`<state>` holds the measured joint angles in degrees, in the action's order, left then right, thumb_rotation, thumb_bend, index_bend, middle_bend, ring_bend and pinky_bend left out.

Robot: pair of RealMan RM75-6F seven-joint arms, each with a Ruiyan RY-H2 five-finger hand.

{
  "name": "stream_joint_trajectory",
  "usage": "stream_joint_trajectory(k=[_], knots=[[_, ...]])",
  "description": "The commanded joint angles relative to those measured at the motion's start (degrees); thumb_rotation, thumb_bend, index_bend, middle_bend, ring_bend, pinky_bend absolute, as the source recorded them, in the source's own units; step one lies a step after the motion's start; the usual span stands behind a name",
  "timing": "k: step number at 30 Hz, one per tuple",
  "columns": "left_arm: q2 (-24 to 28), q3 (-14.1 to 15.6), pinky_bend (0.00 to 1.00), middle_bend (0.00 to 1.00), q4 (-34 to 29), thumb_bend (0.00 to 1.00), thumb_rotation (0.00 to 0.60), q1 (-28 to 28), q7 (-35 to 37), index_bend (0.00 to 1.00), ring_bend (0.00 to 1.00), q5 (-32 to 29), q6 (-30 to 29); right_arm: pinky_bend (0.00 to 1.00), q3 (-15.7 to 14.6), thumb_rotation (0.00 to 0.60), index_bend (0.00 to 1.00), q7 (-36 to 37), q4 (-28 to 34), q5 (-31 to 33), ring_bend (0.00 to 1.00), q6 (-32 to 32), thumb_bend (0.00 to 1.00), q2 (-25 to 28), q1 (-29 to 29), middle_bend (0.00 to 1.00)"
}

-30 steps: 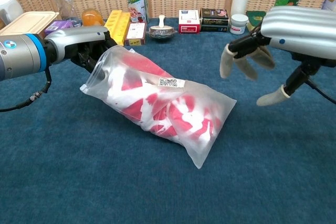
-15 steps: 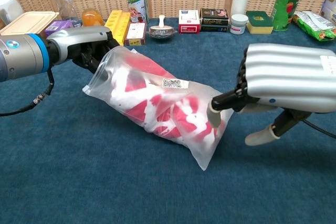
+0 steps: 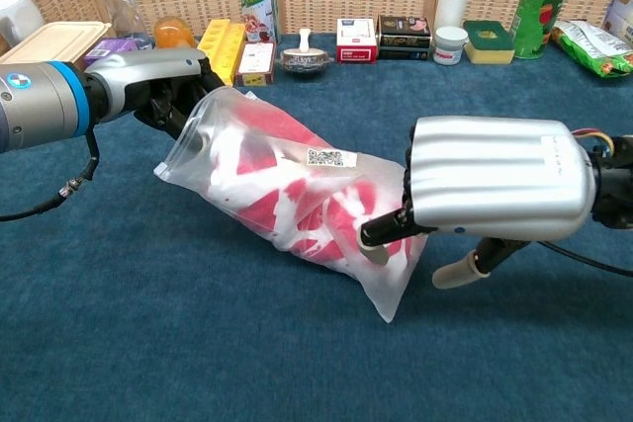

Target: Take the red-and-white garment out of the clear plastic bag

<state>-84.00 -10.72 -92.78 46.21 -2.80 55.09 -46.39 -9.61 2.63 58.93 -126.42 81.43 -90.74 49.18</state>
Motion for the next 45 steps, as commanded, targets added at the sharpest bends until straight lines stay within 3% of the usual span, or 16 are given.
stream_joint_trajectory(k=[1,16,32,45], knots=[[0.0,0.0,1.0,1.0,-0.1,0.47,0.6,0.0,-0.1,0.88,1.0,-0.1,0.0,1.0,-0.1,0.599,0.48,-0.6,0.3,0.2,1.0,-0.7,0.02,-0.4,0.4,0.98],[-0.6,0.1,1.0,1.0,-0.9,0.48,0.6,0.0,-0.4,0.9,1.0,0.1,-0.8,1.0,1.7,0.6,0.5,-3.2,4.4,2.7,1.0,-7.5,0.04,-2.7,4.4,0.98],[0.1,0.0,1.0,1.0,-1.1,0.48,0.6,-0.5,0.6,0.9,1.0,0.5,-0.8,1.0,-1.3,0.6,0.5,-5.7,6.8,3.5,1.0,-8.8,0.04,1.4,3.9,0.98],[0.5,-0.1,1.0,1.0,-1.5,0.48,0.6,-0.4,0.1,0.9,1.0,-0.5,-0.8,1.0,-1.1,0.6,0.5,-4.9,5.8,4.3,1.0,-8.8,0.04,0.4,4.3,0.98]])
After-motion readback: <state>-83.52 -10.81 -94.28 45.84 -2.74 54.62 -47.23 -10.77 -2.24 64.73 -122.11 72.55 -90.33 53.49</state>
